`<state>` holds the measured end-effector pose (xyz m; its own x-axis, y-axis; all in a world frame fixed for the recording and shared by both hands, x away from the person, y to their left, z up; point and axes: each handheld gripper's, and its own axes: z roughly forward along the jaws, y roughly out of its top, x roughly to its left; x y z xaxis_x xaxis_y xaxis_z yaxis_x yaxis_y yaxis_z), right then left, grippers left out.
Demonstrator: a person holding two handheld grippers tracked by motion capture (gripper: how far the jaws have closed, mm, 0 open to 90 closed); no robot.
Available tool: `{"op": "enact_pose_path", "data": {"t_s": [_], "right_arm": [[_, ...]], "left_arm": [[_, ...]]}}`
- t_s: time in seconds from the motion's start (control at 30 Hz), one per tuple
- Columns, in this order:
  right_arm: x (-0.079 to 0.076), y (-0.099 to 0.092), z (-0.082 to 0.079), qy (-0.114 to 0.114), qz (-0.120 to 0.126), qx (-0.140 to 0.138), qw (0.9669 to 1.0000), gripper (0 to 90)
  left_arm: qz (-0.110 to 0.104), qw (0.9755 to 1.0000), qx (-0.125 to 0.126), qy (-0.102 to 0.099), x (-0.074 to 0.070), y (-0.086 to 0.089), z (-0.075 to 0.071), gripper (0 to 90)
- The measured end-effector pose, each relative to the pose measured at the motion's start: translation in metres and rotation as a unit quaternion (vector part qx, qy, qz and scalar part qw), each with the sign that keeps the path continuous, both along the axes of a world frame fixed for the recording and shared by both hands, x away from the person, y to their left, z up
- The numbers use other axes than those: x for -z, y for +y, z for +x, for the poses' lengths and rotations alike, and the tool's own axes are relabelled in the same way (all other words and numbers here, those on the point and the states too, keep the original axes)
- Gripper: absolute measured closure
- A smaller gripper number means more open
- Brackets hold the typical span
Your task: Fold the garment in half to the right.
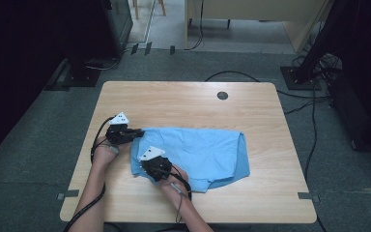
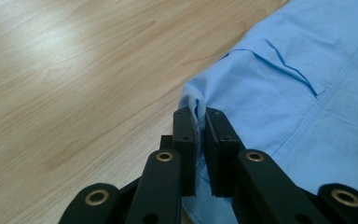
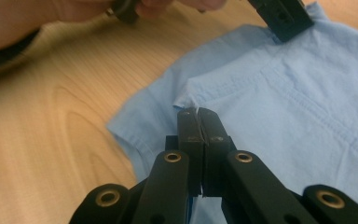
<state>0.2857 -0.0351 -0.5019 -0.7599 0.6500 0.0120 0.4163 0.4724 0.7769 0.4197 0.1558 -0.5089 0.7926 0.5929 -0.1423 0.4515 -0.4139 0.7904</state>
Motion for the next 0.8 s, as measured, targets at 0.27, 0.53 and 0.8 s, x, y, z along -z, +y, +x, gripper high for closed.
{"op": "enact_pose_path", "data": {"t_s": [0.27,0.53,0.8], "right_arm": [[-0.02,-0.021,-0.012,-0.022,0.048,0.001,0.9986,89.6],[-0.042,-0.034,-0.025,-0.039,0.082,-0.006,0.9959,89.6],[-0.072,-0.043,-0.038,-0.058,0.126,-0.024,0.99,89.7]], "left_arm": [[-0.059,0.9981,0.018,0.005,-0.017,0.004,-0.005,84.9],[-0.097,0.9946,0.033,-0.016,-0.048,0.003,-0.017,85.0],[-0.138,0.9886,0.042,-0.044,-0.086,0.006,-0.035,85.1]]}}
